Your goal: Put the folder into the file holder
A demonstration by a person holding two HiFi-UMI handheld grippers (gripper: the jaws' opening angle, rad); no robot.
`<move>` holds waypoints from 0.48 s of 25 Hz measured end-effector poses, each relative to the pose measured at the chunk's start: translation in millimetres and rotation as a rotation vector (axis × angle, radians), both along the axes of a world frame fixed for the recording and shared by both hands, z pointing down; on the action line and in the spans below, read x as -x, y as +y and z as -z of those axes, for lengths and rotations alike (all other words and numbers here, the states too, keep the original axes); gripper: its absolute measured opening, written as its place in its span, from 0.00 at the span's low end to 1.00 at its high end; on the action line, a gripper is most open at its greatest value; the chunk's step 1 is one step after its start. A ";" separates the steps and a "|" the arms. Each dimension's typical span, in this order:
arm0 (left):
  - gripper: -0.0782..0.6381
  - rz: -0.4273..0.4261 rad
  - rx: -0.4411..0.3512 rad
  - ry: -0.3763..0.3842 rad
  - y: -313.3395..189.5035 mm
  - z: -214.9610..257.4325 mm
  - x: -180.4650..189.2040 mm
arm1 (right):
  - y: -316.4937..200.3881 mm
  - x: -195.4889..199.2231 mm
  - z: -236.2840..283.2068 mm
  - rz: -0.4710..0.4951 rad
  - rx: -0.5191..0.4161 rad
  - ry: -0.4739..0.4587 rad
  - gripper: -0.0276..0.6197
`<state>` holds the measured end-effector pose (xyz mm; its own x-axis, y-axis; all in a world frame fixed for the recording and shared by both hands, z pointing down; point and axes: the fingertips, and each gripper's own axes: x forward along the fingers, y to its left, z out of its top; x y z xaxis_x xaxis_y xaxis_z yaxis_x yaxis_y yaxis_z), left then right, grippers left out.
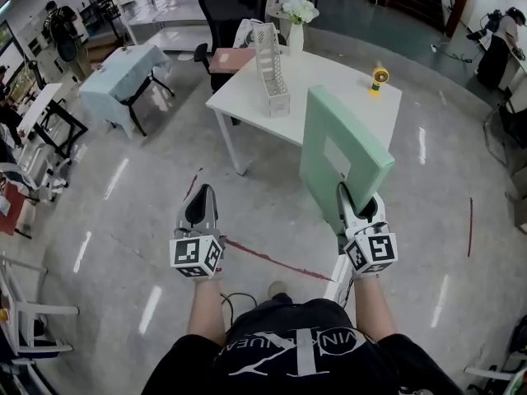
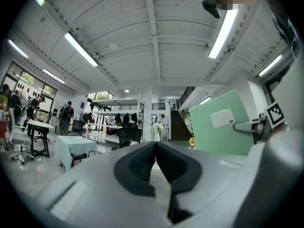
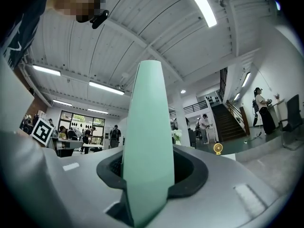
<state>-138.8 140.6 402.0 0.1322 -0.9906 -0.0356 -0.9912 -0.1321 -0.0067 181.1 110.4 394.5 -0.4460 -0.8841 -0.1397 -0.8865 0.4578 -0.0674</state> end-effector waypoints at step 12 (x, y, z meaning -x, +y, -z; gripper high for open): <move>0.11 -0.045 0.015 -0.006 -76.1 -9.6 22.1 | -68.3 27.1 -2.5 -0.021 -0.004 -0.017 0.32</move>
<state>-160.8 64.5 411.7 0.1769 -0.9840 -0.0196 -0.9842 -0.1767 -0.0104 154.0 42.2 397.0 -0.4247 -0.8928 -0.1503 -0.8948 0.4392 -0.0806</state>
